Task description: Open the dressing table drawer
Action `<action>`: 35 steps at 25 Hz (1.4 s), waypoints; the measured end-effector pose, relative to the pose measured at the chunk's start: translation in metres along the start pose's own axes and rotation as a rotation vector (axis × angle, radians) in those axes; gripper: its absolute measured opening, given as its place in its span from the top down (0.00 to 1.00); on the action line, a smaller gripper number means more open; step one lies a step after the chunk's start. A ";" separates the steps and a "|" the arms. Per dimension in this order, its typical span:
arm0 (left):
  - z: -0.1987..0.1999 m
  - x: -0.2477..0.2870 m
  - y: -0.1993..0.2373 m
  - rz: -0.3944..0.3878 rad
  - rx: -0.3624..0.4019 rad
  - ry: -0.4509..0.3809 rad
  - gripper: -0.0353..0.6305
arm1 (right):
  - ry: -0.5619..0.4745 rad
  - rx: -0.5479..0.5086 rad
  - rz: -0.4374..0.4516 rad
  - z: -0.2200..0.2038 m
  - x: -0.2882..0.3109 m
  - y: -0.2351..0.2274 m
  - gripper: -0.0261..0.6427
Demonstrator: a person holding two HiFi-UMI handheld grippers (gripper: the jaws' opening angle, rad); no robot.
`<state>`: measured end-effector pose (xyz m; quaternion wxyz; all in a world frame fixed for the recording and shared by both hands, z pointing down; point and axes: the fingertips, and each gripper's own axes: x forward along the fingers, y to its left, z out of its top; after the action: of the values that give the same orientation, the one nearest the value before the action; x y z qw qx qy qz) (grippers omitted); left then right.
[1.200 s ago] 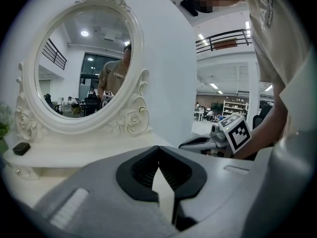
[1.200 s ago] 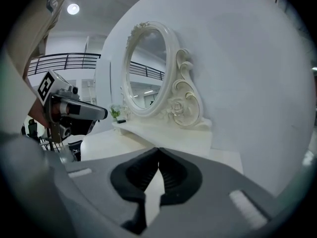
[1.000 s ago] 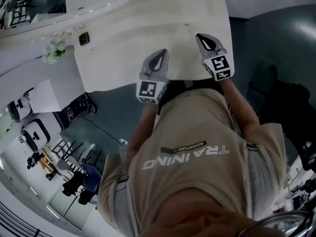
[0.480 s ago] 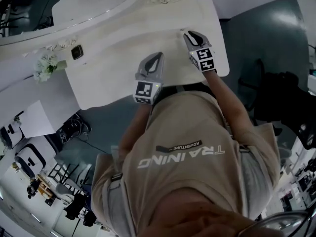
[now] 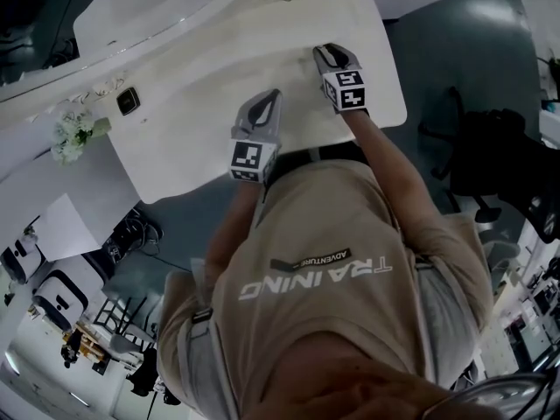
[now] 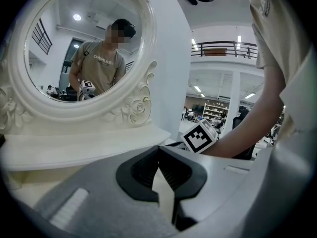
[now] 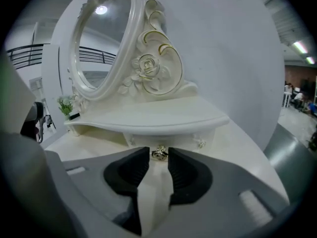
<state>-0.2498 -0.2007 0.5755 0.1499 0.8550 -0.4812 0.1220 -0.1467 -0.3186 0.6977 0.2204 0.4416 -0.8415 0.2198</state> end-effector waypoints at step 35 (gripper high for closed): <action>0.001 -0.038 -0.020 0.054 0.002 -0.030 0.94 | 0.054 0.082 -0.025 -0.041 -0.042 0.013 0.81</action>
<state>-0.2520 -0.1612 0.5585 0.1384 0.8436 -0.5063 0.1135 -0.1288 -0.2613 0.7044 0.2275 0.4546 -0.8200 0.2631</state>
